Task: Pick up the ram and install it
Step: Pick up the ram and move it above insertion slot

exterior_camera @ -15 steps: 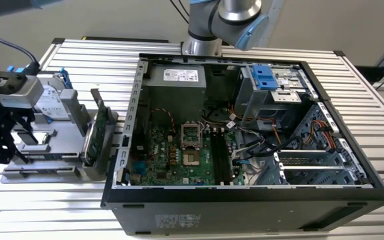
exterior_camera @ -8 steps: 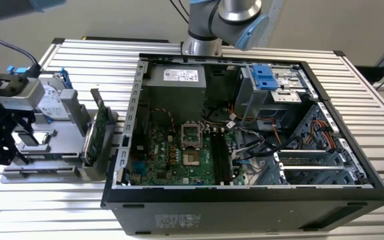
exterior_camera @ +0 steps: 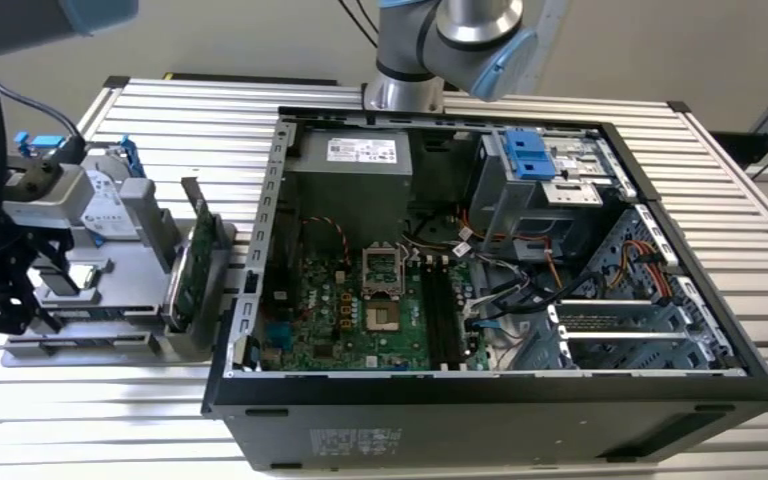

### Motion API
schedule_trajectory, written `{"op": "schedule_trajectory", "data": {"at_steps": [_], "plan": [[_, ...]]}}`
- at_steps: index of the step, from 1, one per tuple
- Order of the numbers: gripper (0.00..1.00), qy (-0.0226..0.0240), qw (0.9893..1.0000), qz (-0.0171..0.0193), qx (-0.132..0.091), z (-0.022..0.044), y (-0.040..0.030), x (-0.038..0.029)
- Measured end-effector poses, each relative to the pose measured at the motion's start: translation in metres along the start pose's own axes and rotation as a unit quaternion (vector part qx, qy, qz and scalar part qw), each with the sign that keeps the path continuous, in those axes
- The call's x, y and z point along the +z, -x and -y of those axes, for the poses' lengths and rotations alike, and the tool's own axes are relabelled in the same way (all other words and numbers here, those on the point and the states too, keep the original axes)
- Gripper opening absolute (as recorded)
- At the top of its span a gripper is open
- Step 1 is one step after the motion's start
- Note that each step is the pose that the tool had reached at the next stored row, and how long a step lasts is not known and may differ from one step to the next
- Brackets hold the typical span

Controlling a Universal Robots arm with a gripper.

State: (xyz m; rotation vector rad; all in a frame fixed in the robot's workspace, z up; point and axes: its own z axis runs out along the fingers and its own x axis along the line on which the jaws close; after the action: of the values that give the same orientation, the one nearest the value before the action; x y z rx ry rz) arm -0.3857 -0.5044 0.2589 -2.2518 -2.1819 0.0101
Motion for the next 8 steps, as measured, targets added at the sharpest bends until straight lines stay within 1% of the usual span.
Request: {"op": "schedule_trajectory", "data": {"at_steps": [5,8], "plan": [[1.0,-0.0003,1.0,0.0,-0.001,0.0,0.0,0.0047],[1.0,-0.0003,1.0,0.0,-0.007,-0.0001,0.0,0.0067]]}}
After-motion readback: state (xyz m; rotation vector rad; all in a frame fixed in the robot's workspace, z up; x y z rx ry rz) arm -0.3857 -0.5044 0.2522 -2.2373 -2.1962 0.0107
